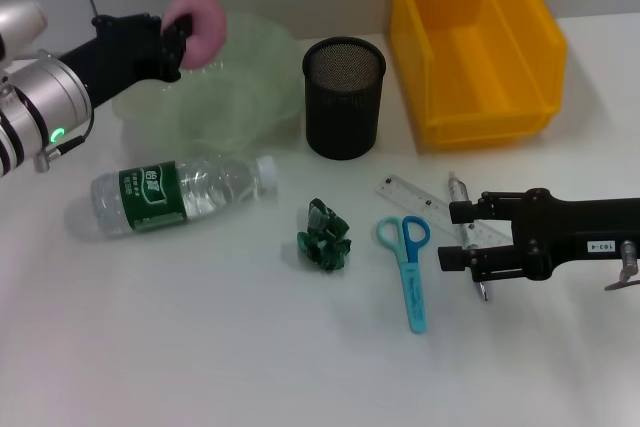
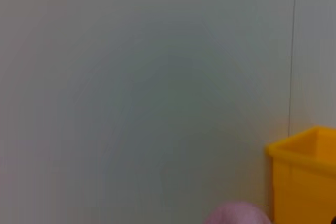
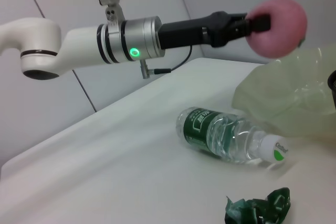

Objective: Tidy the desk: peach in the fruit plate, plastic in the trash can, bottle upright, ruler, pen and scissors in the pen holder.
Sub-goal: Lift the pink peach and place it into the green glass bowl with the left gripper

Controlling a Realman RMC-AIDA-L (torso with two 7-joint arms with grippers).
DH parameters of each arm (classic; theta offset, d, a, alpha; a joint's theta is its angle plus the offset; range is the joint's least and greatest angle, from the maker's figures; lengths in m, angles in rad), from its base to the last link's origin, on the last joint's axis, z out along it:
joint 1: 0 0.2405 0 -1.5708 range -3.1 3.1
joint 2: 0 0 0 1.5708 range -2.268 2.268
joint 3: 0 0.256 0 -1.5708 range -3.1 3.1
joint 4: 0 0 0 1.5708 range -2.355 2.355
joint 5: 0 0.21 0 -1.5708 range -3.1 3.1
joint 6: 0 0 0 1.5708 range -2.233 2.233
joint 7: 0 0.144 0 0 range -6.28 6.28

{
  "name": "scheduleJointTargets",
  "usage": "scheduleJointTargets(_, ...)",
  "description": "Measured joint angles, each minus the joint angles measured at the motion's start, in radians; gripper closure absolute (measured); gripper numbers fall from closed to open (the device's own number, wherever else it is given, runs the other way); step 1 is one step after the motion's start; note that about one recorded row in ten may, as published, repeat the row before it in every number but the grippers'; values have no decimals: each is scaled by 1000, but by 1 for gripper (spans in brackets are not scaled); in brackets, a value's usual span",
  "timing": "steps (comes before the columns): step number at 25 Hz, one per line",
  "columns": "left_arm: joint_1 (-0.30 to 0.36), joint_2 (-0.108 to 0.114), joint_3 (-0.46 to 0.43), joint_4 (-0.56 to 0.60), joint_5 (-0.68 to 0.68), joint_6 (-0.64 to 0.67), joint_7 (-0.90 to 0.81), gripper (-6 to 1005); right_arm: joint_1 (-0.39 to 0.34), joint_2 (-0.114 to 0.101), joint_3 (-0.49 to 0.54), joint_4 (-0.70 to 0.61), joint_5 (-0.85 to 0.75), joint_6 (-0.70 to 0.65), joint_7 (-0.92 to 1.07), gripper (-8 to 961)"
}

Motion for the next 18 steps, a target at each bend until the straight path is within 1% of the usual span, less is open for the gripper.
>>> scheduleJointTargets(1,-6,-1,8,-32,-6,-43,80,887,0,0,0,1,0,0,0,206)
scheduleJointTargets(3,-7,-1,29,-41,-18,-71,110,851,0,0,0,1,0,0,0,207)
scheduleJointTargets(5,-7,-1,29,-41,-18,-71,110,815,1,0,0,2,0,0,0,209)
scheduleJointTargets(6,-7,-2,54,-43,-38,-95,107,796,2,0,0,2,0,0,0,209)
scheduleJointTargets(9,-7,-2,73,-44,-52,-105,107,742,2,0,0,2,0,0,0,211)
scheduleJointTargets(18,-9,-2,71,-43,-68,-110,110,497,3,3,0,3,0,3,-2,215)
